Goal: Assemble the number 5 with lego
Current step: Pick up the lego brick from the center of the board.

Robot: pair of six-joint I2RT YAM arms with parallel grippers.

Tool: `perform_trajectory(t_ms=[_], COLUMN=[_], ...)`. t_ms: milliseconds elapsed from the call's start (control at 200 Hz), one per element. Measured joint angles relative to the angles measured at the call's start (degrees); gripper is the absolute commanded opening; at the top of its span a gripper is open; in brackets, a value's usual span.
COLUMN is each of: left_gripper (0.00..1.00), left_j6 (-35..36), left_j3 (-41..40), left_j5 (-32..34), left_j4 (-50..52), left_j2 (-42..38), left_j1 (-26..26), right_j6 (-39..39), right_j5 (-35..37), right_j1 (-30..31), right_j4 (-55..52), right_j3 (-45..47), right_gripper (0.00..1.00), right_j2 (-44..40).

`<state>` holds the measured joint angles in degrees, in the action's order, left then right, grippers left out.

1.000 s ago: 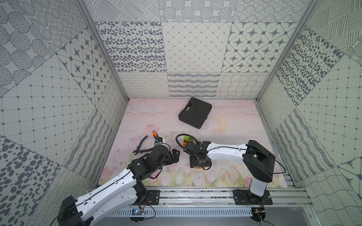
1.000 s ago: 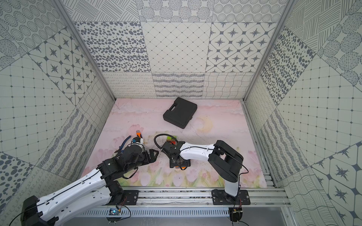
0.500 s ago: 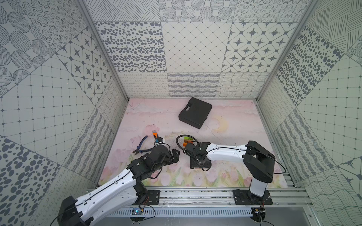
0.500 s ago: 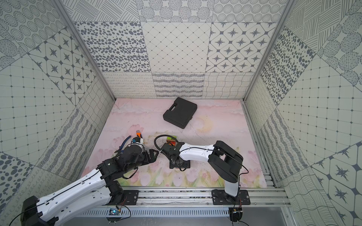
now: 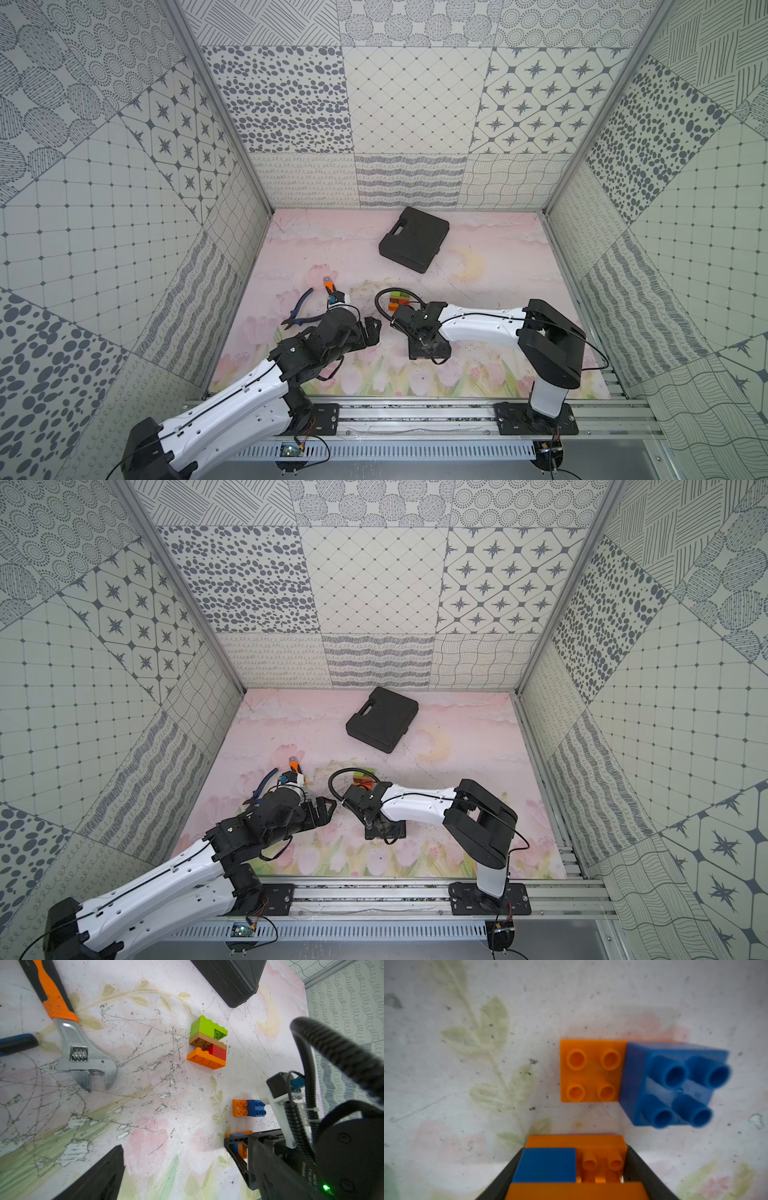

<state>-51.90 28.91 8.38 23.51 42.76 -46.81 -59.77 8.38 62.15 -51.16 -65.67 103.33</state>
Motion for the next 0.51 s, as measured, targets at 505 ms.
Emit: perform_trajectory(t_ms=[505], left_gripper=[1.00], left_j6=[1.49], left_j3=[2.80], left_j5=[-3.15], left_j4=[-2.14], left_j2=[8.35], left_j1=[0.00], right_j6=[2.82], right_j5=[2.01], right_j1=[-4.09], right_j4=[-4.52], right_j3=[0.00], right_gripper=[0.67], right_j2=[-10.12])
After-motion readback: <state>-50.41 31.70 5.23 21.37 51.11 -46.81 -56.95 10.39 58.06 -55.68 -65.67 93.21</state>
